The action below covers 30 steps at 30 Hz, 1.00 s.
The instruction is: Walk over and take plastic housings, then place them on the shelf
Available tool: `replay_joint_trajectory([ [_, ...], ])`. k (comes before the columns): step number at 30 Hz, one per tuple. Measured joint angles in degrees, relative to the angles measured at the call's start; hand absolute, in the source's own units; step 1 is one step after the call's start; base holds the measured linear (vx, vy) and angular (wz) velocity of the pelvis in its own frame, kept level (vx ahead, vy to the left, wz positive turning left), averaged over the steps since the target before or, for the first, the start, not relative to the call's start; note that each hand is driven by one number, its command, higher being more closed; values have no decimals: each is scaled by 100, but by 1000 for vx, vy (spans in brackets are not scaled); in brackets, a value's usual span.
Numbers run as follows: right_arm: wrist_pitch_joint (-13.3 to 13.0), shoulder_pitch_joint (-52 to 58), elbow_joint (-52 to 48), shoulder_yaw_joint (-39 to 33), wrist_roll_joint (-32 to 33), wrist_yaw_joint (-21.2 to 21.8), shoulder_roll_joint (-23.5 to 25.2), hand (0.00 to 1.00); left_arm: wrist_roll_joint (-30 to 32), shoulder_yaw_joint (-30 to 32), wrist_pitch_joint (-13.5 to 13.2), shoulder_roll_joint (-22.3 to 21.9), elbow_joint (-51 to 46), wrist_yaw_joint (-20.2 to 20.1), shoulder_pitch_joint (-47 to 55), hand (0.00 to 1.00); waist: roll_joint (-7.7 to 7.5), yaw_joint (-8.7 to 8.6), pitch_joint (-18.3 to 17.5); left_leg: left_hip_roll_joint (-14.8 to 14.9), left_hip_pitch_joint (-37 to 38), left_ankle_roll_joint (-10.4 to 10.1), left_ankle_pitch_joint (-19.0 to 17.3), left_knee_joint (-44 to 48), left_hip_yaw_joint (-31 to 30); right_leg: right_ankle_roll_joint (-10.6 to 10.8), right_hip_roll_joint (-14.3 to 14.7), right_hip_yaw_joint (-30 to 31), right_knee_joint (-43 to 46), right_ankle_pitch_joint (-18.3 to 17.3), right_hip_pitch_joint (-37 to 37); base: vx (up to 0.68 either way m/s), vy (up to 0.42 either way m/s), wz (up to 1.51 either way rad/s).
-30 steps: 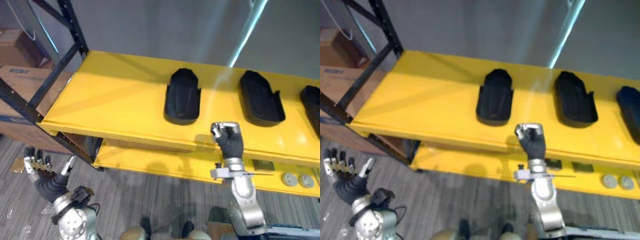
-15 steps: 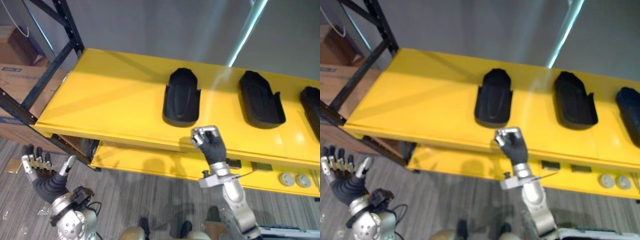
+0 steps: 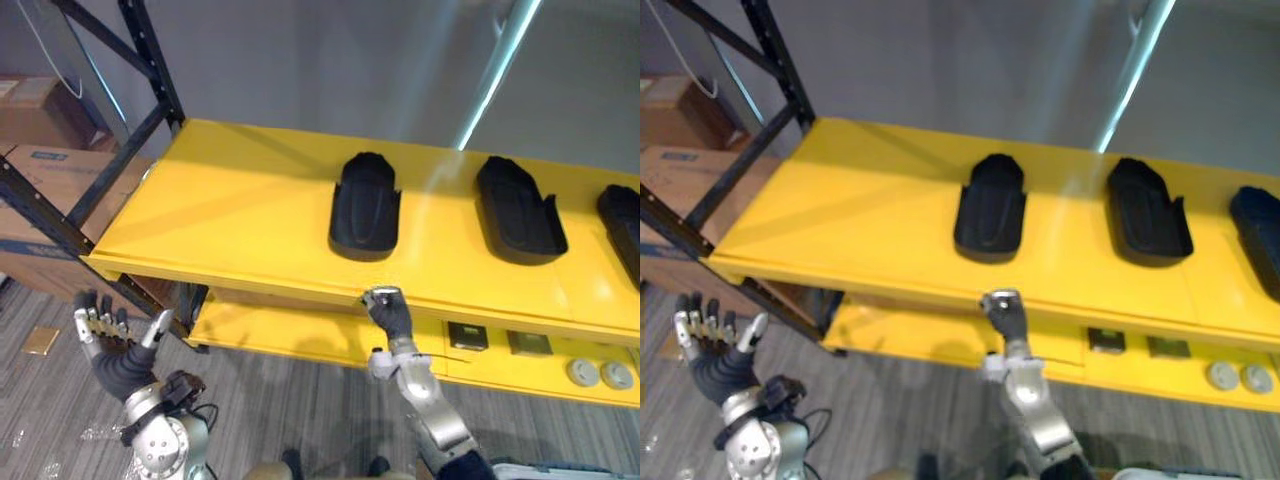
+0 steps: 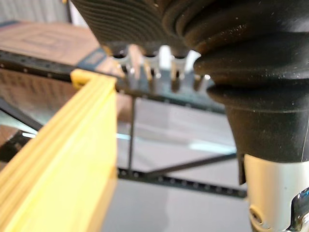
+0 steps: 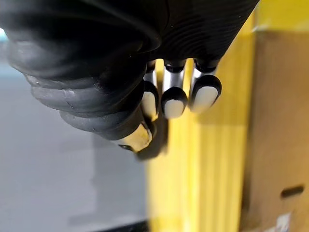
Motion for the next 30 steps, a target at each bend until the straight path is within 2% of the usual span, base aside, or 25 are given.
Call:
replay_joint_trajectory([
  [6,-235,-564,874,-176,-293,-236,171,100,-2,-163,1,-1,0,-27,-34,0,19,38,3,-47,5,10,90,-32,-128,-12,-32,-81,0,-9,68,-71,-15,10],
  [15,-212,-1021,1454,-451,-430,-528,295,100,-11,-160,-3,-5,162,-219,-102,0,175,114,28,-120,-4,20,303,-212,-301,-11,-93,-293,23,-10,71,-65,12,11],
  [22,-203,-1212,1454,-524,-440,-619,354,100,-21,-160,-4,-4,191,-261,-124,0,198,116,42,-103,-15,8,339,-201,-305,-11,-84,-324,28,-10,70,-19,3,0],
  [27,-213,-2115,1631,-1084,-456,-791,260,100,-29,-161,-5,-3,227,-334,-179,0,210,148,49,-102,-20,16,356,-203,-305,-11,-86,-334,29,-9,67,0,0,0],
  [30,-210,-2147,1701,-1217,-494,-821,166,100,-52,-166,-4,-4,233,-362,-242,0,225,200,58,-104,-20,26,365,-200,-305,-11,-86,-334,26,-9,69,49,14,1],
])
